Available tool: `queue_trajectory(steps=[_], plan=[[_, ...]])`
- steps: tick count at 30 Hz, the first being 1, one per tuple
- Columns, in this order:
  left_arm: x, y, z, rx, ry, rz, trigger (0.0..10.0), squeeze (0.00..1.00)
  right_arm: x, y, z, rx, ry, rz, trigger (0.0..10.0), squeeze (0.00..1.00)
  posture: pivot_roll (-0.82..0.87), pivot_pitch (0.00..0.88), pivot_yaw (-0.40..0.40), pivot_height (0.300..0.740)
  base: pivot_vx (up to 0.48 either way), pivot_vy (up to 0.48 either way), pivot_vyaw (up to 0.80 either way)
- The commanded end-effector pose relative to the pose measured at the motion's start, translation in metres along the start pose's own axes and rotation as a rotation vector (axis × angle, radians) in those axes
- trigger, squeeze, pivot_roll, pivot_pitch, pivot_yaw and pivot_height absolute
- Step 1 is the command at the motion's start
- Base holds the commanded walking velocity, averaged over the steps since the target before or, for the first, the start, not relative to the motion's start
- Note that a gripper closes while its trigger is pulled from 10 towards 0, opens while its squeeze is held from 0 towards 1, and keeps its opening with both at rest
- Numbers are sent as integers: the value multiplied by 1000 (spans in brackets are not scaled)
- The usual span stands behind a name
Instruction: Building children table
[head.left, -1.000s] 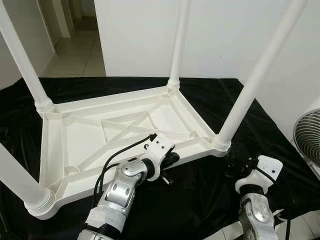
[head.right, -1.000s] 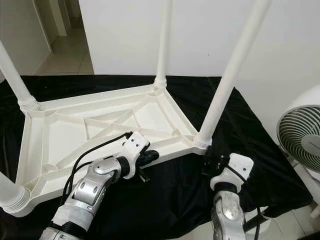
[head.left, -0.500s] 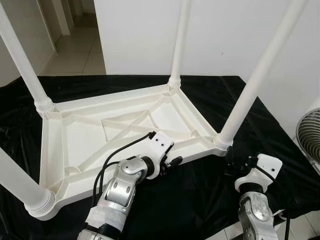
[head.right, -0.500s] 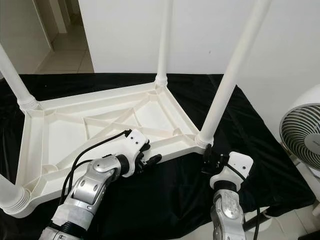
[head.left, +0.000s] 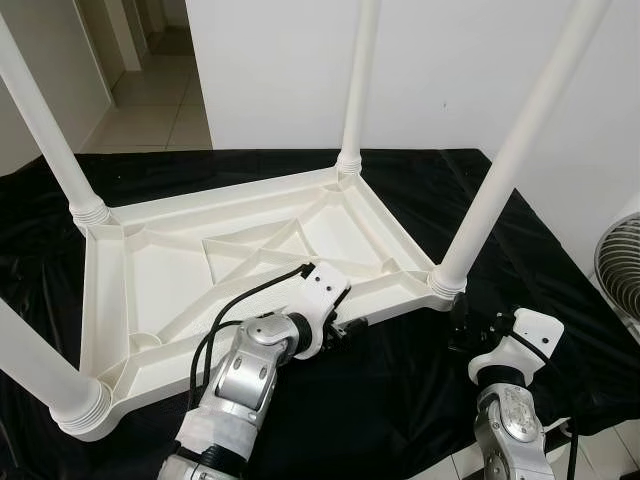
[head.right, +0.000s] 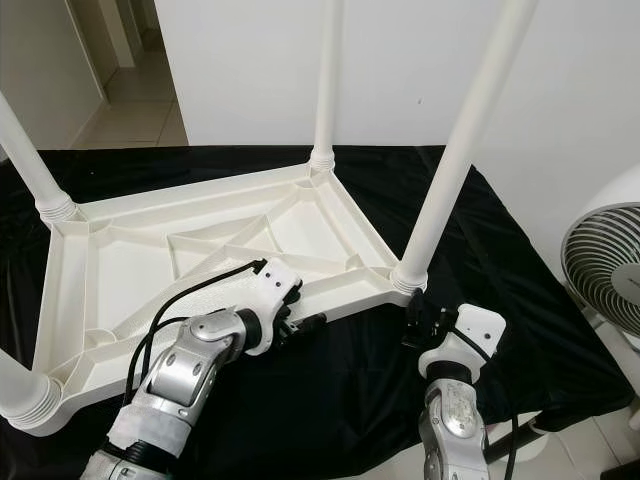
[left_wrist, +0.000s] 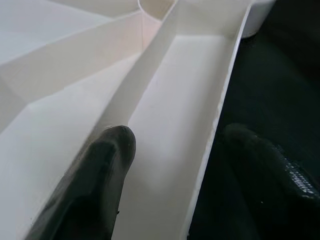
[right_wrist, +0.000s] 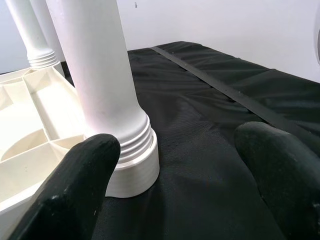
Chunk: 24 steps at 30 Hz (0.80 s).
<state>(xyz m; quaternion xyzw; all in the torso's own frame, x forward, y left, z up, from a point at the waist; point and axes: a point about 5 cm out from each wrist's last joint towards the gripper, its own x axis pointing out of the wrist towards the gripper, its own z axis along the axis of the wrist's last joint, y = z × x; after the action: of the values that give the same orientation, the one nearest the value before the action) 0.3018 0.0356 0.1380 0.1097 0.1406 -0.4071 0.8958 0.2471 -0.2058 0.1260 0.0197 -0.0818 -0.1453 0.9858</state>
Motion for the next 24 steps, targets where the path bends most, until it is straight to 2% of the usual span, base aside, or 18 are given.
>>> queue_trajectory(steps=[1,6,7,8,10,11,16,24], plan=[[1,10,-16,3,111,187,10000,0,0,0,-3,1,15,-11,10000,0,-26,43,21,740,0,0,0],[1,15,-21,-23,166,237,10000,0,0,1,-3,2,15,-14,10000,0,-23,41,18,740,0,0,0],[1,16,-22,-24,186,253,4667,0,1,1,-3,4,15,-14,10000,0,-21,39,18,740,0,0,0],[0,17,-23,-27,198,262,3216,0,1,2,-3,5,15,-14,10000,0,-21,38,18,740,0,0,0],[0,17,-23,-27,198,262,3216,0,1,2,-3,5,15,-14,10000,0,-21,38,18,740,0,0,0],[0,17,-23,-27,205,264,0,0,2,2,-3,6,14,-14,10000,0,-20,37,18,740,0,0,0],[-1,22,-22,22,218,291,0,0,2,5,-3,11,8,-19,10000,0,-22,32,26,740,0,0,0],[-1,23,-22,30,223,295,0,0,2,5,-3,11,7,-22,10000,0,-23,32,29,740,0,0,0]])
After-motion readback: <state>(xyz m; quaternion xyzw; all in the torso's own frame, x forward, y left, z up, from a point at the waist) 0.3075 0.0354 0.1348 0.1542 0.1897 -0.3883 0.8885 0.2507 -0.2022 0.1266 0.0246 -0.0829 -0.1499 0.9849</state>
